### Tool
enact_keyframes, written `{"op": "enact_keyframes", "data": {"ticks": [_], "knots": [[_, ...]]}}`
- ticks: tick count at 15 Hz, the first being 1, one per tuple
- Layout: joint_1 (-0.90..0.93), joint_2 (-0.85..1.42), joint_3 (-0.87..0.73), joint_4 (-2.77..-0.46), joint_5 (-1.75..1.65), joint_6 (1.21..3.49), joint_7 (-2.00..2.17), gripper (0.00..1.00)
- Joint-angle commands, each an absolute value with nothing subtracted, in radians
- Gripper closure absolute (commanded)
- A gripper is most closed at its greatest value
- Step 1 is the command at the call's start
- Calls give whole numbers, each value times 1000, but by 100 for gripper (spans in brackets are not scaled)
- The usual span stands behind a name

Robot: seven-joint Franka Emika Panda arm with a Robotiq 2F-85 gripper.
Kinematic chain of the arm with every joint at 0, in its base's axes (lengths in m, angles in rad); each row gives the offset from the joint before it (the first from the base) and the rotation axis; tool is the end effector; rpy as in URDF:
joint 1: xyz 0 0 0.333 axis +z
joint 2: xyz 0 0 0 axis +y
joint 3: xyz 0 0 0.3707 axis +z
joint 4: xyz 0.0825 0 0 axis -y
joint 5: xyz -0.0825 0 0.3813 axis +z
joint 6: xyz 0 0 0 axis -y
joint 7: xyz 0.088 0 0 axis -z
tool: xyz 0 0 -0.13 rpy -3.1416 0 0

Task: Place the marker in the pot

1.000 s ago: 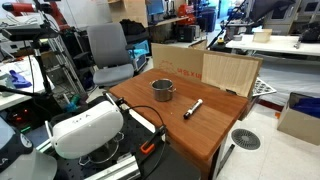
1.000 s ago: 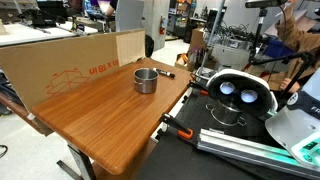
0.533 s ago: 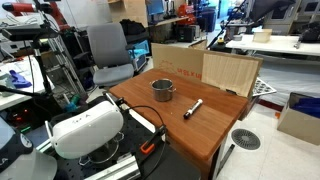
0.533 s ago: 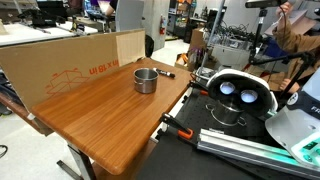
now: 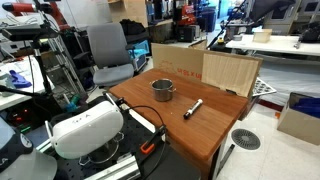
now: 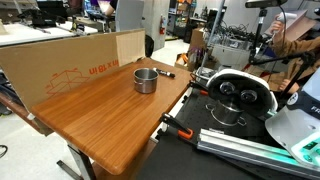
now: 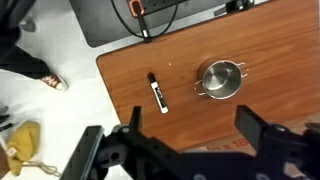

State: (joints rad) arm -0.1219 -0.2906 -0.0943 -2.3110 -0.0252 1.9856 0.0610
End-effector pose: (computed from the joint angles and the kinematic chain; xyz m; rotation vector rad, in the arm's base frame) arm 0.4246 -0.0979 0.4868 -3.1074 0.4098 0.0556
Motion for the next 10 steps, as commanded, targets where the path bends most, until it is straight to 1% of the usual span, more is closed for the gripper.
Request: {"op": "enact_keyframes", "data": {"ticks": [1,10], "knots": [[-134,-190,-92,-2284,-63,2058,115,0],[-129,61,-108,-2227,-134,2238,156,0]]}}
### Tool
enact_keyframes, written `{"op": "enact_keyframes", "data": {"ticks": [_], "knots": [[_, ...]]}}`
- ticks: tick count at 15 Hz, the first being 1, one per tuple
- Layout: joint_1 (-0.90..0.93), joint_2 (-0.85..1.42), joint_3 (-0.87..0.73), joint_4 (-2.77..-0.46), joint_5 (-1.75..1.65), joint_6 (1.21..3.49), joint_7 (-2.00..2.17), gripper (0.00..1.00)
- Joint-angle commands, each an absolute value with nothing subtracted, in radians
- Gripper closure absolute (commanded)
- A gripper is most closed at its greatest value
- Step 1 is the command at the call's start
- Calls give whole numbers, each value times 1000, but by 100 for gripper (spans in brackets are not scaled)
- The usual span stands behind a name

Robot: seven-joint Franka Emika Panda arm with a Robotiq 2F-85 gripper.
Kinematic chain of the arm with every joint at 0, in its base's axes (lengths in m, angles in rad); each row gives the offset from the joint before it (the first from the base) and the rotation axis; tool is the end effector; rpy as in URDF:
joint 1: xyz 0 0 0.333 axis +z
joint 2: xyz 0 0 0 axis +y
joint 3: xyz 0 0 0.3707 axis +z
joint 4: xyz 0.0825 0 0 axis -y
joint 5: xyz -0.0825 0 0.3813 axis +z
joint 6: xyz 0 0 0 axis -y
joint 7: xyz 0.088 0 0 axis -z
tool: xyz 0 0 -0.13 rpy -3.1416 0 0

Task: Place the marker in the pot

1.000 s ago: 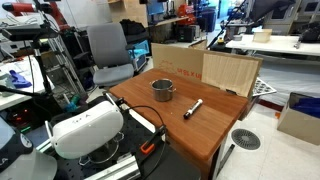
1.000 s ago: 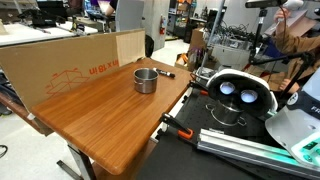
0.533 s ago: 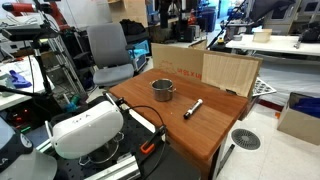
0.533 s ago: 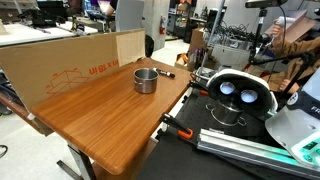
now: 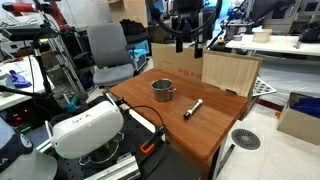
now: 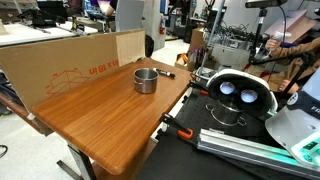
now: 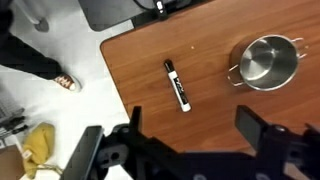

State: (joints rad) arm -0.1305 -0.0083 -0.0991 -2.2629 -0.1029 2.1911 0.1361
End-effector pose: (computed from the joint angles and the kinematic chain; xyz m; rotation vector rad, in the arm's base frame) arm 0.4923 -0.1209 0.3923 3.0268 -0.4624 -0.1029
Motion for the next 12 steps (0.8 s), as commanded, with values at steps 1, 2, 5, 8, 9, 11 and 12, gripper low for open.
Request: {"op": "enact_keyframes", "data": {"ticks": [1,2,5,8,9,11,12], "knots": [[-129,88,-112,-2219,-137,2257,159,0],[-128,121,-116,-2207,-142,2272,167,0],[-125,199,-131,-2180,-147,2280,187,0],[-120,279,-144,-2141,-149,2289,206,0],[-117,301,-149,-2125,-153,2279,216,0],[-114,345,-157,-2101,-155,2294,234,0],[-115,369,-160,-2086,-152,2296,239,0]]}}
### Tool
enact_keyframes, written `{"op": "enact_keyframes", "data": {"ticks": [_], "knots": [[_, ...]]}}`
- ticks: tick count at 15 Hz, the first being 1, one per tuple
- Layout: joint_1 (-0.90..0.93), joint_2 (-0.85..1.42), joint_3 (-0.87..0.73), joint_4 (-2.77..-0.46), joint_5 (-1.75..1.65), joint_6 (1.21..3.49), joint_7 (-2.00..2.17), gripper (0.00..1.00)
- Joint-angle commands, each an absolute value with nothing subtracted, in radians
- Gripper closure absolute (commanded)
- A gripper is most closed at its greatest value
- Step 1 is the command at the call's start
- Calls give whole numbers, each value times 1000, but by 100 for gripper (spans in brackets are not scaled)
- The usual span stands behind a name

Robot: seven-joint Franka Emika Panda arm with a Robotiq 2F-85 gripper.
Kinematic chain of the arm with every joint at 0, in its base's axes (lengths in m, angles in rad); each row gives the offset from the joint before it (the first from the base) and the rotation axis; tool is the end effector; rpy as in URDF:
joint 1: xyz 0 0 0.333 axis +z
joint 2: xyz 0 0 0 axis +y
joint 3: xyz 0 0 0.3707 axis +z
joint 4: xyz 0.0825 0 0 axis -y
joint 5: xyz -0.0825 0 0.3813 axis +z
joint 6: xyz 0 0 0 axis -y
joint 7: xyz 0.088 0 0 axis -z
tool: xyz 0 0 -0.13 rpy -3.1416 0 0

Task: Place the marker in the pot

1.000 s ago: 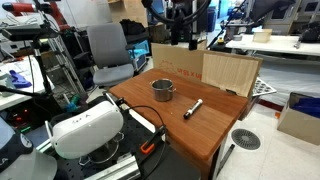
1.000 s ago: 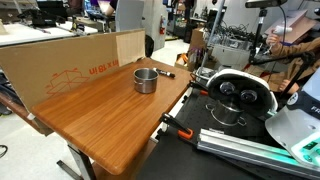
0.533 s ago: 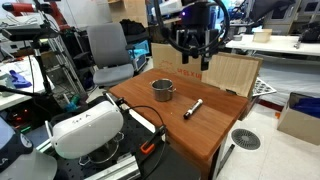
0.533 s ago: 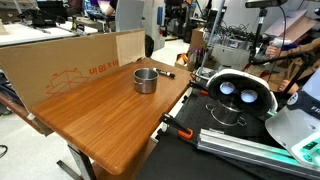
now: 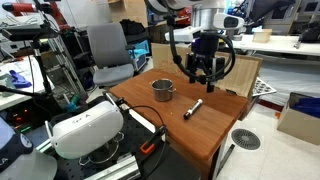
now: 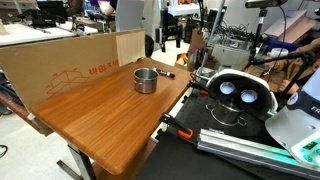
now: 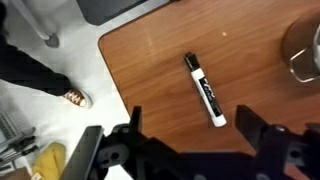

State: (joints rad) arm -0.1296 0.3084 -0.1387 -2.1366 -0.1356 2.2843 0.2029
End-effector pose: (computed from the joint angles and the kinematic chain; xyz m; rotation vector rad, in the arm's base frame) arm 0.5443 -0.1538 0.2813 2.9478 -0.5532 -0.2463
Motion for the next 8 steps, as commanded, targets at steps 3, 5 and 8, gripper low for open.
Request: {"op": "enact_keyframes", "data": {"ticks": [3,5,8], "knots": [[-114,432,-176,-2062,-161,2344,248,0],[-107,469,-190,-2055,-177,2376,252,0],[-95,511,-201,-2063,-222,2409,233,0]]}}
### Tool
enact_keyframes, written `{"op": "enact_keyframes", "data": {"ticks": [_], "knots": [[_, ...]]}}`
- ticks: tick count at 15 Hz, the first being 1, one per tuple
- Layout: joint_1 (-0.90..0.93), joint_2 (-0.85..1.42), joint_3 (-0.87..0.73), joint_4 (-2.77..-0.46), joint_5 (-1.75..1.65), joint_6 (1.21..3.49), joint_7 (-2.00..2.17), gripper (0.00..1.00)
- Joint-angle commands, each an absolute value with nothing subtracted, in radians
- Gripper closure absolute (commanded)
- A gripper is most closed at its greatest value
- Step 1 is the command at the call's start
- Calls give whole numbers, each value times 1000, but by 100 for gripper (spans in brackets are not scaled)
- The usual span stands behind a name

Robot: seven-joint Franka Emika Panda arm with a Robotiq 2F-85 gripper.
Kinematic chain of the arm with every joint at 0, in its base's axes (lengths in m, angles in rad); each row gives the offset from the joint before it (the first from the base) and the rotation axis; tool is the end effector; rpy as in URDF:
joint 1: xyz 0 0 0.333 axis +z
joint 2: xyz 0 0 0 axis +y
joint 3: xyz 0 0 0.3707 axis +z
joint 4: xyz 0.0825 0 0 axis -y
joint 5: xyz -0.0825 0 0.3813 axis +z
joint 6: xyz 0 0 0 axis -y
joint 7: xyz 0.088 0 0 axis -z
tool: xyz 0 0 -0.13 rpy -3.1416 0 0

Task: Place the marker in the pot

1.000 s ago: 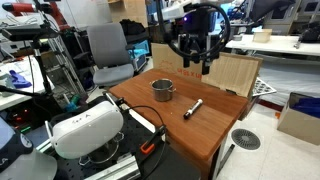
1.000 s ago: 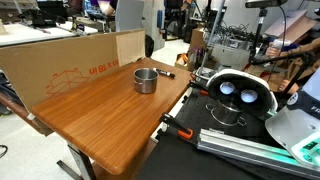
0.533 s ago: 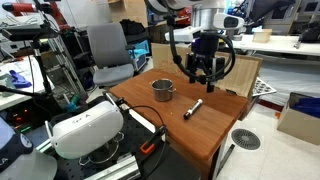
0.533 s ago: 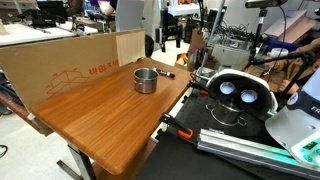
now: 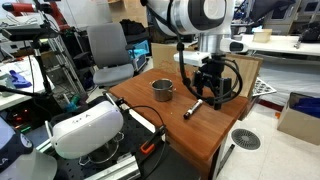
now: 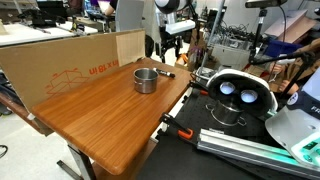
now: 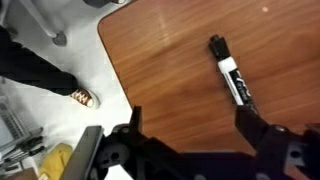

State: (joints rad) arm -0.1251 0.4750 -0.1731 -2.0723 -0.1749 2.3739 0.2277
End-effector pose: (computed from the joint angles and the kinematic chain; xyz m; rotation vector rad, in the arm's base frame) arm 0.5634 -0.1761 0.2165 2.8934 -0.5522 -0.2621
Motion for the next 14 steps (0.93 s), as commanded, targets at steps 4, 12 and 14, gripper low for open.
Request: {"op": "enact_keyframes", "data": {"ticks": [4,12,14], "knots": [[-80,531,-198,-2079,-269,2421,213,0],[-42,545,-196,-2087,-329,2419,199,0],[-32,559,-199,-2074,-350,2408,205,0]]}}
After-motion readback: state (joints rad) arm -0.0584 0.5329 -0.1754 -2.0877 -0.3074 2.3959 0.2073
